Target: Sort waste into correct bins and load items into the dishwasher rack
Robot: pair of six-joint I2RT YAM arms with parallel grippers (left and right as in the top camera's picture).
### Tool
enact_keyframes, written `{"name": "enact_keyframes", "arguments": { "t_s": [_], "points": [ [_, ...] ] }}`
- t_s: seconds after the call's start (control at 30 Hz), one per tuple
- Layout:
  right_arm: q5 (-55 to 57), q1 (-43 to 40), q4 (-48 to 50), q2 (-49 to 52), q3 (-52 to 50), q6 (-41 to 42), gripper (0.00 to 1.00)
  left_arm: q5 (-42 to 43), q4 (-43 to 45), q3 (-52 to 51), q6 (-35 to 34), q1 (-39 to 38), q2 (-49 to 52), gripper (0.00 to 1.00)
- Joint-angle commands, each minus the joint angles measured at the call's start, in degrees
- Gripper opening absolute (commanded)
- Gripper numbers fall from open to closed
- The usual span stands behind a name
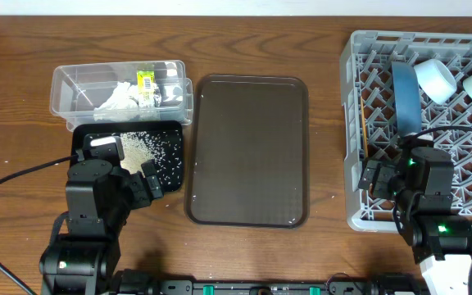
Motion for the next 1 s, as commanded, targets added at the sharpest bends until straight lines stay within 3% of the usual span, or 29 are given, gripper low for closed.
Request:
{"name": "enact_keyframes", "arguments": {
  "t_s": [0.0, 0.27, 0.63, 0.97],
  "points": [
    [0.59, -0.17, -0.11, 0.07, -0.5, 0.85, 0.99, -0.48, 0.17, -0.44, 0.31, -0.07, 0.07, 0.96],
    [0.61, 1.9, -3.3, -2.93, -1.18, 0.85, 0.99, -0.48, 0.17, -0.44, 0.33, -0.09, 0.07, 0.96],
    [1.73, 8.83, -9.18, -18.71, -3.02, -0.94, 0.99, -0.48, 0.17, -0.44, 0.33, -0.09, 0.07, 0.96],
    [0.83, 6.36, 24.98, -35.5, -25.09, -0.94, 0.99, -0.48, 0.17, -0.44, 0.33, -0.09, 0.07, 0.96]
  ]
}}
